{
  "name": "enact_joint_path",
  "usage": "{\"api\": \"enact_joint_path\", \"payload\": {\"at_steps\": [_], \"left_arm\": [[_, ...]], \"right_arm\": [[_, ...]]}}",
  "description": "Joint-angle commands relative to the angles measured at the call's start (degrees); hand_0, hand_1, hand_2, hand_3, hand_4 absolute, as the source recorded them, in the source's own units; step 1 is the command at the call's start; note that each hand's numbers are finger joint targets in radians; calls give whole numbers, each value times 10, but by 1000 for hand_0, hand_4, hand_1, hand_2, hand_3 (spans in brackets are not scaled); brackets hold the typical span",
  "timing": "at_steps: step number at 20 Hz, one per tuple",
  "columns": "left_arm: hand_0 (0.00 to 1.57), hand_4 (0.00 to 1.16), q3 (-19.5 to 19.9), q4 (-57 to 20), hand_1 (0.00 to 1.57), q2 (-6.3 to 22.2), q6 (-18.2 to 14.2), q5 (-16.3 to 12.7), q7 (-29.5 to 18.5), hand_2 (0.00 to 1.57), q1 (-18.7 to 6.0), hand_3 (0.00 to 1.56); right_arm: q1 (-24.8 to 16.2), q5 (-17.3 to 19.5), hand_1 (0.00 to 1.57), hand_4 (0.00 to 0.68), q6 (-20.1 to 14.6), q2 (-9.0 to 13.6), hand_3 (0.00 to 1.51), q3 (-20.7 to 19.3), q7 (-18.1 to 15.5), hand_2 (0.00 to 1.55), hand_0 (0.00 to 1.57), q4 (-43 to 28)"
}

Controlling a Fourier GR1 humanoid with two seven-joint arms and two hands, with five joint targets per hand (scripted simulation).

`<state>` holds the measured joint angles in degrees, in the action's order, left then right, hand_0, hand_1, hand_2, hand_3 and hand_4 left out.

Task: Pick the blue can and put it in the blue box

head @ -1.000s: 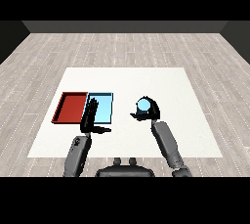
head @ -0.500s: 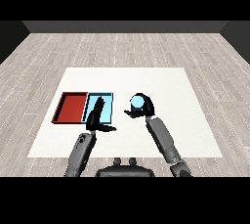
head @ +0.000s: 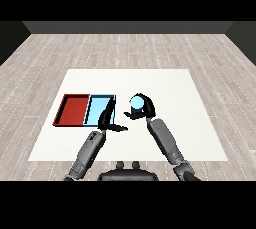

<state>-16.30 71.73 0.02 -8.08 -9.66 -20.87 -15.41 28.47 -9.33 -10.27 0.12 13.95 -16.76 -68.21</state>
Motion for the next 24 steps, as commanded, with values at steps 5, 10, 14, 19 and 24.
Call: {"api": "enact_joint_path", "payload": {"at_steps": [5, 10, 14, 19, 24], "left_arm": [[0, 0, -83, -65, 0, 0, -92, -40, -1, 0, -54, 0], [0, 0, -47, -127, 0, 0, -47, -63, -8, 0, -90, 0], [0, 0, -72, -108, 0, 0, -56, -63, -9, 0, -76, 0], [0, 0, -143, -175, 0, 0, -113, -146, -49, 0, -133, 0], [0, 0, -106, -102, 0, 0, -71, -86, -21, 0, -76, 0]], "right_arm": [[-57, 3, 1406, 666, -17, -1, 1406, 46, -10, 1442, 1406, -54], [30, -15, 1399, 679, 7, -1, 1405, 8, 3, 1443, 1399, -3], [-30, -22, 1394, 681, -42, -1, 1416, 90, 3, 1454, 1394, -58], [8, -33, 1393, 656, -46, -1, 1399, 88, -19, 1435, 1393, -16], [1, 4, 1408, 651, 13, 5, 1391, 37, 11, 1429, 1408, -39]]}}
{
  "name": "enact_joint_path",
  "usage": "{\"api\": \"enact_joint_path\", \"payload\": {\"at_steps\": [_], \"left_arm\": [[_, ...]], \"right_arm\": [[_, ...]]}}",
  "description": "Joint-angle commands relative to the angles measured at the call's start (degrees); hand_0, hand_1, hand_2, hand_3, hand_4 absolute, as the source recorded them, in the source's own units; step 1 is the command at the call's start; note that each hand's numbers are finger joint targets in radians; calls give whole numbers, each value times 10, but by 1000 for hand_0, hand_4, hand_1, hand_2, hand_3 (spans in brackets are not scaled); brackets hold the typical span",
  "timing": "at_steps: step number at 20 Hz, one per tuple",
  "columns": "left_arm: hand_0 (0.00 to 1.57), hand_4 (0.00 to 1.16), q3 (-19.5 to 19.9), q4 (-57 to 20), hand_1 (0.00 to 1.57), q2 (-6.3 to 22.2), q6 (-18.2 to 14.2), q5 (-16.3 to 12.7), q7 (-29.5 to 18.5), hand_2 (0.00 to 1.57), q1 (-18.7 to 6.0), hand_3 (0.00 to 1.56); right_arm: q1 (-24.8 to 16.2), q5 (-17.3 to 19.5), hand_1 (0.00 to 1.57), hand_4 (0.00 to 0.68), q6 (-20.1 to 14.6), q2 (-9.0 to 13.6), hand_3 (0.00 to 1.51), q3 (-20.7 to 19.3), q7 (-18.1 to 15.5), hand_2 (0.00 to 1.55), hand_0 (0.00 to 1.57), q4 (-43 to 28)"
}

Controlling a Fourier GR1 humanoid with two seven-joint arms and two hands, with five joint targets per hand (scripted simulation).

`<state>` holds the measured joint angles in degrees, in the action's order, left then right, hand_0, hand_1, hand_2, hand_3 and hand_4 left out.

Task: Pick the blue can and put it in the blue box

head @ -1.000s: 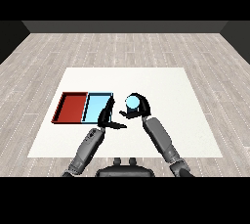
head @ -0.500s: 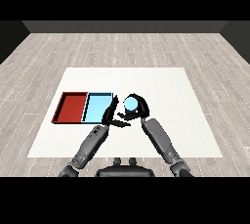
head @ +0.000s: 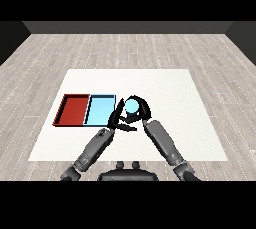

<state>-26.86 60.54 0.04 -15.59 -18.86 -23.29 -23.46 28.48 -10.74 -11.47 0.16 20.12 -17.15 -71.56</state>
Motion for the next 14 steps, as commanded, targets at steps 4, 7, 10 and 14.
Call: {"api": "enact_joint_path", "payload": {"at_steps": [4, 7, 10, 14], "left_arm": [[0, 0, -28, -60, 0, 0, -17, -17, -51, 0, -11, 0], [0, 0, -42, -52, 0, 0, -14, -53, -24, 0, -41, 0], [0, 0, -8, -43, 0, 0, 13, -38, -17, 0, -53, 0], [270, 571, -35, -66, 270, 16, -88, 50, 5, 517, -76, 0]], "right_arm": [[11, -14, 1432, 620, -22, -2, 1389, 41, 6, 1433, 1432, 3], [8, -17, 1416, 626, -12, -2, 1396, 40, -24, 1443, 1416, 29], [21, -5, 1391, 620, -64, -2, 1387, 91, 1, 1437, 1391, 7], [46, -30, 1278, 613, -61, -2, 1396, 89, 13, 1416, 1278, 1]]}}
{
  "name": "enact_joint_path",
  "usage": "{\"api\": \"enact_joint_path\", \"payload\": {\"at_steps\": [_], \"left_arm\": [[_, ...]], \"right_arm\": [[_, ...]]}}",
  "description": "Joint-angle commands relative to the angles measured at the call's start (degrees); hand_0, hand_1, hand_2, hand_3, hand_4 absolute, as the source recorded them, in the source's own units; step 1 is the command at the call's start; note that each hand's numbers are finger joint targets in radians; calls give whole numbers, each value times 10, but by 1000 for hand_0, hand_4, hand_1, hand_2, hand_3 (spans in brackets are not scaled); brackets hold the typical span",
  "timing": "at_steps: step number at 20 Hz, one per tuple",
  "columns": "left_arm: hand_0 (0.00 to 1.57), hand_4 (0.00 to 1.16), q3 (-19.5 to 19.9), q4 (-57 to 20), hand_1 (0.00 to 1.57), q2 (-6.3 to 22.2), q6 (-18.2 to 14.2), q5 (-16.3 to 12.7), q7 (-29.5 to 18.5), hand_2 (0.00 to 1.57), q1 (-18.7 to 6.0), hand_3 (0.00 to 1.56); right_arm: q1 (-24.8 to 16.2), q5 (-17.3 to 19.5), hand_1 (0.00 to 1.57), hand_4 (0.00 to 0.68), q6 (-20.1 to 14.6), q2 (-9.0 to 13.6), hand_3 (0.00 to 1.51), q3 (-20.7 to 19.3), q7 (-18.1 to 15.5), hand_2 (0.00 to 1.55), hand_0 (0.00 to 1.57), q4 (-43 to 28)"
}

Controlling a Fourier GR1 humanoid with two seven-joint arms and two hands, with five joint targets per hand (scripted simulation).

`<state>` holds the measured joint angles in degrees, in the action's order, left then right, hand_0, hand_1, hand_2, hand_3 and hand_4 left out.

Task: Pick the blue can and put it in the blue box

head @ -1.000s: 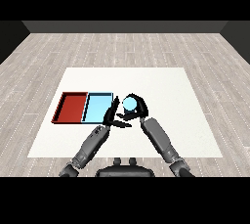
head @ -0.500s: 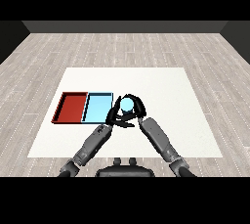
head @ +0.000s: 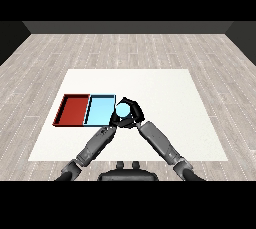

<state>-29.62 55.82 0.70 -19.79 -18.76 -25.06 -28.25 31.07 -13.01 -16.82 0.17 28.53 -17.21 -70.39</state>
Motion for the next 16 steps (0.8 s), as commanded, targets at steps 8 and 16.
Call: {"api": "enact_joint_path", "payload": {"at_steps": [8, 16], "left_arm": [[210, 298, -54, 21, 210, 45, -87, 155, 108, 304, -32, 0], [812, 689, 4, 32, 812, 4, -105, 76, 34, 853, 15, 715]], "right_arm": [[28, -39, 1453, 599, -49, -1, 1397, 80, -12, 1464, 1453, 12], [43, -83, 1443, 602, -43, -1, 1393, 87, -47, 1453, 1443, 48]]}}
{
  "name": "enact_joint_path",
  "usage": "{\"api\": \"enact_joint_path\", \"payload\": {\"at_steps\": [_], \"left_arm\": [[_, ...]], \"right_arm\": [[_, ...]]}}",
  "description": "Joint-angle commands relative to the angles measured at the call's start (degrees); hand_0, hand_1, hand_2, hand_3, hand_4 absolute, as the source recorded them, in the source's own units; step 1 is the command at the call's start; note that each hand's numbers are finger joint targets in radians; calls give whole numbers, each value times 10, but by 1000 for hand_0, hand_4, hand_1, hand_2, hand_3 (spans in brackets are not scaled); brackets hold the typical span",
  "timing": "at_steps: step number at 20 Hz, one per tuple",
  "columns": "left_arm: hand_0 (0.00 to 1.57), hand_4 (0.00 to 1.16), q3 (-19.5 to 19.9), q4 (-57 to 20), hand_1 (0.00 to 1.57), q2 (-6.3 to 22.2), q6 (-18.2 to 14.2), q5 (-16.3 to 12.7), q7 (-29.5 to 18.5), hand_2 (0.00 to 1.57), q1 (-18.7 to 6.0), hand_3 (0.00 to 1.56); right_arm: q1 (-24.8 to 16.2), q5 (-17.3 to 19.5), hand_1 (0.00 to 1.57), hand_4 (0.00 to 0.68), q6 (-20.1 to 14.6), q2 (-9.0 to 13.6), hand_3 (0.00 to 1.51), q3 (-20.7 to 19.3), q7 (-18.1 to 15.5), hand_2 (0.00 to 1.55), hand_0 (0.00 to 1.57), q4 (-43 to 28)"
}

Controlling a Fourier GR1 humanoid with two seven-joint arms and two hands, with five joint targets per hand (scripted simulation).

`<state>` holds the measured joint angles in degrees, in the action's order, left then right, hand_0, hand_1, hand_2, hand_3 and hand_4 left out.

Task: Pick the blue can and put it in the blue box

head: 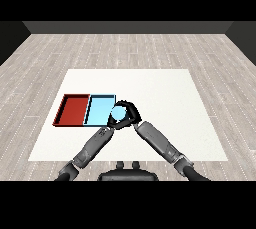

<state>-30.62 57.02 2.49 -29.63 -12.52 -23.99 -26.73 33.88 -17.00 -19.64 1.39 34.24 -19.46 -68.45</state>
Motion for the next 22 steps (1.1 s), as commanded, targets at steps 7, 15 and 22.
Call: {"api": "enact_joint_path", "payload": {"at_steps": [7, 15, 22], "left_arm": [[914, 651, 29, -39, 914, -24, 63, -67, -39, 944, -1, 831], [1571, 1097, 22, -17, 1571, -24, 35, -70, 3, 1516, -2, 1448], [1571, 1121, 22, 18, 1571, -25, 21, -55, 33, 1520, 0, 1454]], "right_arm": [[-25, -19, 1438, 583, 6, -13, 1393, -3, -15, 1454, 1438, 1], [-68, -23, 535, 0, 6, -5, 0, -4, 65, 551, 535, -99], [-42, -48, 0, 0, 10, -14, 0, -5, -6, 0, 0, -18]]}}
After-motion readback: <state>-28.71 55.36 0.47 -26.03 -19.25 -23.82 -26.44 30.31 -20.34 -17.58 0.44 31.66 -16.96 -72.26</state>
